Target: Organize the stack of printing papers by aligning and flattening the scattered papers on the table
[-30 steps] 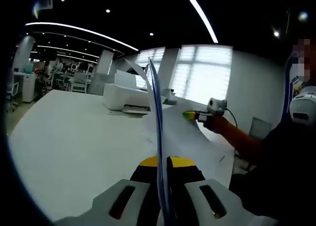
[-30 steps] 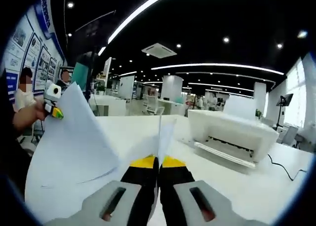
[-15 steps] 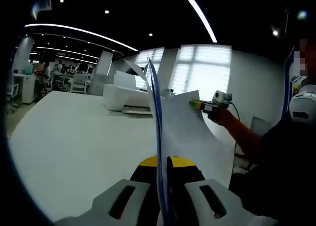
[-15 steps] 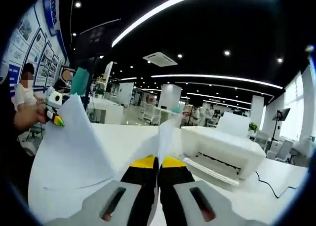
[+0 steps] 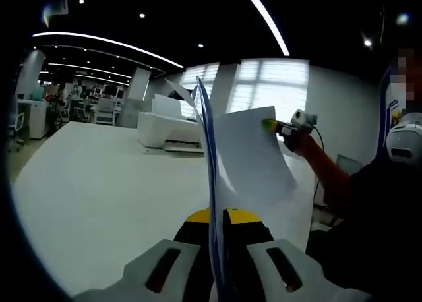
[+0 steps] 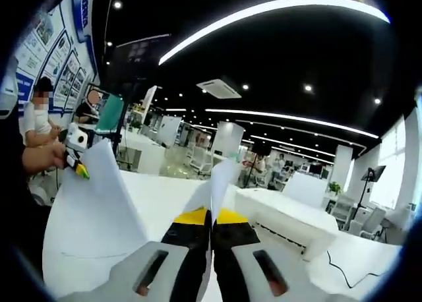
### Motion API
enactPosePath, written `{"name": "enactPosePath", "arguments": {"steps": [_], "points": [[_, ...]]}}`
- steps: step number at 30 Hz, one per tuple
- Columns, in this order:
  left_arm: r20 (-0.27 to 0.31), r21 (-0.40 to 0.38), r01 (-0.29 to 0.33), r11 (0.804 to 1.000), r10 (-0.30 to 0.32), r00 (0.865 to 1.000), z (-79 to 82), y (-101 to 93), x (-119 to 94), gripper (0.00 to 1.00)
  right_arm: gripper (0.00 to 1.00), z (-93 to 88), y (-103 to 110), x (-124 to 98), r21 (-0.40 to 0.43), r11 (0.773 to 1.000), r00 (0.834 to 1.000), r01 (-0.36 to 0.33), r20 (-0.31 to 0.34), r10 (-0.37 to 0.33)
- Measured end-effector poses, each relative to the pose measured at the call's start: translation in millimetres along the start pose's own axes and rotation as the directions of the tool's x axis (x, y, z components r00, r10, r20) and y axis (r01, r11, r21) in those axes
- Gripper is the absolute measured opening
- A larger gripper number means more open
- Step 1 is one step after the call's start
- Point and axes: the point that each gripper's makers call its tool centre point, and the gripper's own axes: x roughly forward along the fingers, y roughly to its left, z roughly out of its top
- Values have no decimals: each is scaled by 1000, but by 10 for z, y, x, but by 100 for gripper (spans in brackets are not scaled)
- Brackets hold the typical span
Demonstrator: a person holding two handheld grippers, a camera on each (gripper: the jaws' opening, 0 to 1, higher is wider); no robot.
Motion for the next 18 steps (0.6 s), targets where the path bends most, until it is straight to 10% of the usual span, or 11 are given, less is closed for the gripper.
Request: {"name": "enactPosePath", "arguments": {"steps": [18], "points": [[-4, 4, 6, 1000, -6, 1000, 23, -2, 33, 7, 0, 532, 28, -203, -63, 995, 991, -83, 100, 89]]}}
